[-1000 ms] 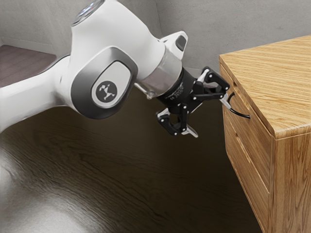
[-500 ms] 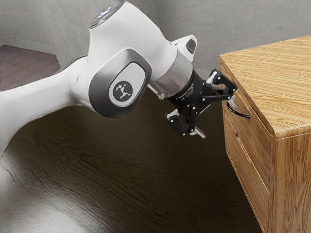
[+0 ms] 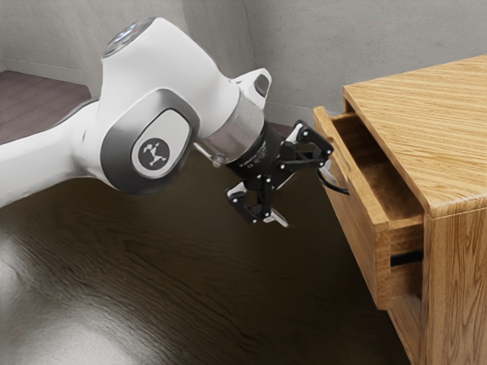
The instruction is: Pull the drawer handle with one arm to open the drawer
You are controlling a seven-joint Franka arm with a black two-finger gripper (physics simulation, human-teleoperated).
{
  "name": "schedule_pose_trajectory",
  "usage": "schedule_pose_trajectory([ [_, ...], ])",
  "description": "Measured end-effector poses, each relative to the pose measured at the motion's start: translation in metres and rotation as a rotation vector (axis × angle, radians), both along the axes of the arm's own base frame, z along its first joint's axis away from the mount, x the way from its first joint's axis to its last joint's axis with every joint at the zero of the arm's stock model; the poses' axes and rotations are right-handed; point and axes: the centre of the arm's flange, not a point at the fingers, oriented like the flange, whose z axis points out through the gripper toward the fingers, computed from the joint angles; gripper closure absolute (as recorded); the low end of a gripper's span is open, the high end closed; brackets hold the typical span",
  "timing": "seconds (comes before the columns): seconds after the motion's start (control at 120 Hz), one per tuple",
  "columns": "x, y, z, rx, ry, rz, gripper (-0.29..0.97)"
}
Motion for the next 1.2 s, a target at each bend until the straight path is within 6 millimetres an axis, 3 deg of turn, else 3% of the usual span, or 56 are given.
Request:
schedule_pose_trajectory([
  [0.367,-0.042,0.026,-0.004,-0.012,-0.014,0.032,0.00],
  [1.017,-0.110,0.097,-0.008,-0.069,-0.039,0.117,0.00],
  [1.083,-0.117,0.106,0.002,-0.082,-0.057,0.126,0.00],
  [1.2,-0.123,0.124,0.066,-0.081,-0.085,0.126,0.00],
])
